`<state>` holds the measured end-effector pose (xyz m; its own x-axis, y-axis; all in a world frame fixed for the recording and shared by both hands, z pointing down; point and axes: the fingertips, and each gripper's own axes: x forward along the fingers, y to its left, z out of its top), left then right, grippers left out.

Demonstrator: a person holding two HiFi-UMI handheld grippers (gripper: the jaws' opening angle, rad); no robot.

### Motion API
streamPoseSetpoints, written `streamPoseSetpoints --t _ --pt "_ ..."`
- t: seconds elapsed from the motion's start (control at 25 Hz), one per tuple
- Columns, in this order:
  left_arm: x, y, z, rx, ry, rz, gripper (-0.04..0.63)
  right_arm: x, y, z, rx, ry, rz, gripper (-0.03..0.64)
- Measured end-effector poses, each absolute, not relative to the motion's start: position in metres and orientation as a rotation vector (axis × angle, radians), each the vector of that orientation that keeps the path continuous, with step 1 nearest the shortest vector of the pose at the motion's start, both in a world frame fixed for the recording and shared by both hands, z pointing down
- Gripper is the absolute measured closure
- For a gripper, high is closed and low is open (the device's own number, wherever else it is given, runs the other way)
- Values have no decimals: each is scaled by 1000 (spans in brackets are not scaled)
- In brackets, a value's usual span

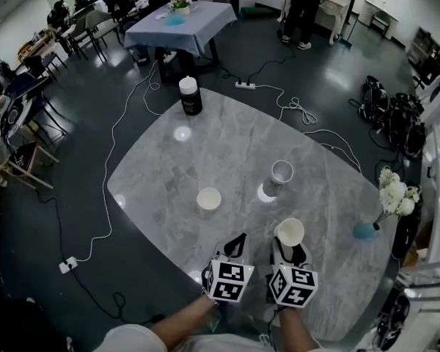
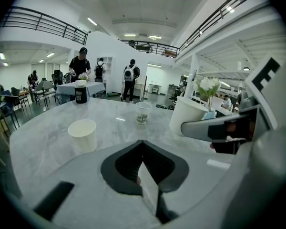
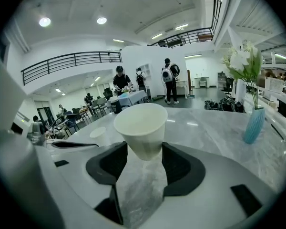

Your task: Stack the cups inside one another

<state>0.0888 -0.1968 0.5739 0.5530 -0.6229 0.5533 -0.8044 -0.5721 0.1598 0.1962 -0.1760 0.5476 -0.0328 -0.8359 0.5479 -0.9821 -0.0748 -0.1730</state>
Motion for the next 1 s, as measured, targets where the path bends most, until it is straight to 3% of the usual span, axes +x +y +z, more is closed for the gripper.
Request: streamPoseSetpoints --t 1.0 --pt "109 -275 548 2381 -1224 526 600 208 -264 519 1966 -2034 794 407"
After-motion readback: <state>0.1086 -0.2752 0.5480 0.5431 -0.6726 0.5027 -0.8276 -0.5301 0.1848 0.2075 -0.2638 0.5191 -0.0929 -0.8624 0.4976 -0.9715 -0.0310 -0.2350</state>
